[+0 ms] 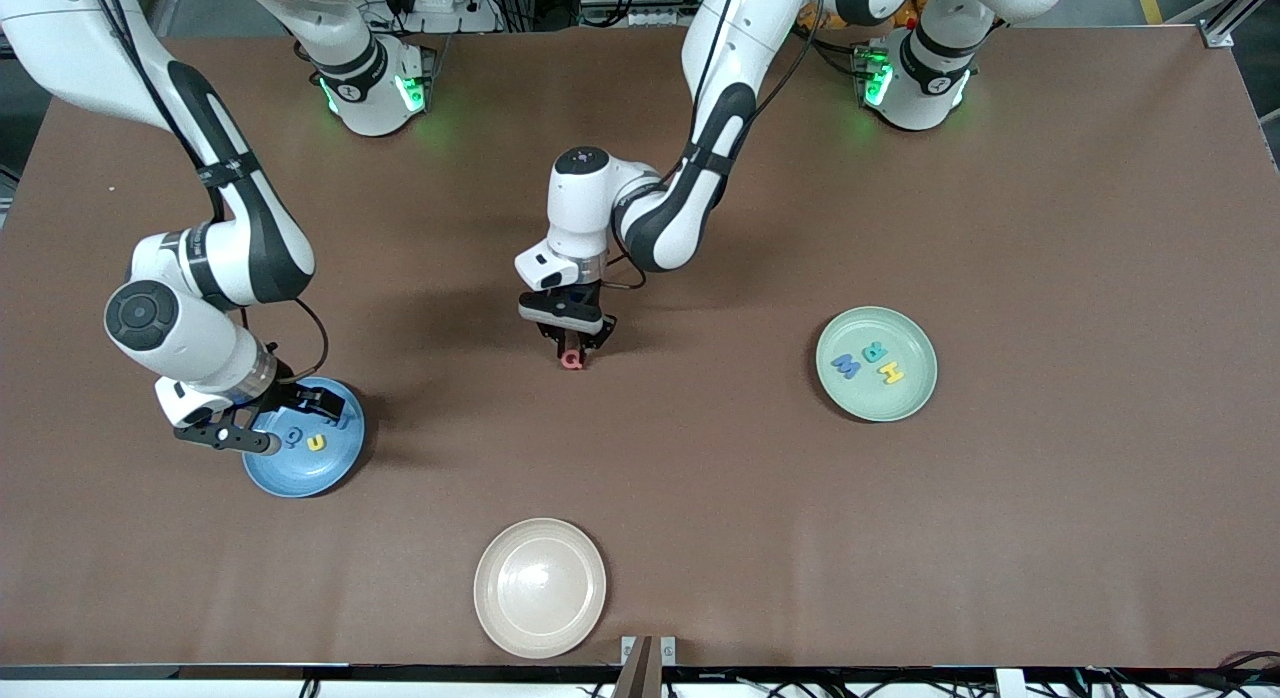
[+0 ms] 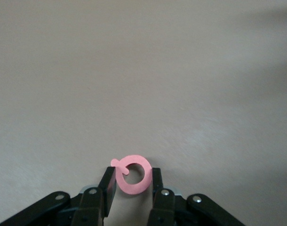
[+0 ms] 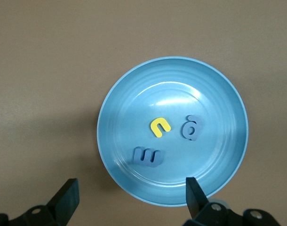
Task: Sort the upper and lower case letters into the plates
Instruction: 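Lift Q with the left gripper while the right gripper reaches pink w, then release Q onto green plate while the right gripper lifts pink w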
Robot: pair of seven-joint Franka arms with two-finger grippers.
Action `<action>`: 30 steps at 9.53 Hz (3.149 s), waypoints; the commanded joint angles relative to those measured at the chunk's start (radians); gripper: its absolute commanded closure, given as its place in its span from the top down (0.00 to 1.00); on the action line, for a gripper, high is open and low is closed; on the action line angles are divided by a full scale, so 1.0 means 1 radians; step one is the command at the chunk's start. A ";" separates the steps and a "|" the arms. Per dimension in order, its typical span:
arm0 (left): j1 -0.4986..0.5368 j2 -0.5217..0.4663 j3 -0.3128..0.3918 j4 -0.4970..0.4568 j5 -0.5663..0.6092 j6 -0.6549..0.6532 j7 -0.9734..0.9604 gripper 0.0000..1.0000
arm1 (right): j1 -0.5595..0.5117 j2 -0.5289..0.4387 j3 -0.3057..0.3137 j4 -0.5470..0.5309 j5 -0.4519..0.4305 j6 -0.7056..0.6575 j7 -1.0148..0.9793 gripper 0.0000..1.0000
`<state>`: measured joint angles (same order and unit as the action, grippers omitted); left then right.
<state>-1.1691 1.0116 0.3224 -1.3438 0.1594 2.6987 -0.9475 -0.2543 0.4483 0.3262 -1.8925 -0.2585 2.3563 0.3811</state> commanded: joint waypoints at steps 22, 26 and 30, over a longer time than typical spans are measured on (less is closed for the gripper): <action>0.562 -0.694 -0.109 -0.905 0.006 -0.197 0.964 1.00 | 0.668 0.151 -0.009 -0.065 0.097 0.107 0.636 1.00; 0.614 -0.677 -0.105 -0.746 0.002 -0.301 0.946 1.00 | 0.665 0.150 -0.015 -0.073 0.088 0.110 0.636 1.00; 0.648 -0.653 -0.102 -0.562 -0.095 -0.368 0.854 1.00 | 0.664 0.151 -0.032 -0.068 0.087 0.110 0.636 0.40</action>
<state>-0.5330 0.3319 0.2231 -1.9978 0.1095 2.3806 -0.0431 0.4078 0.6058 0.2995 -1.9547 -0.1761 2.4587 1.0078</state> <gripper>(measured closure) 0.000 0.066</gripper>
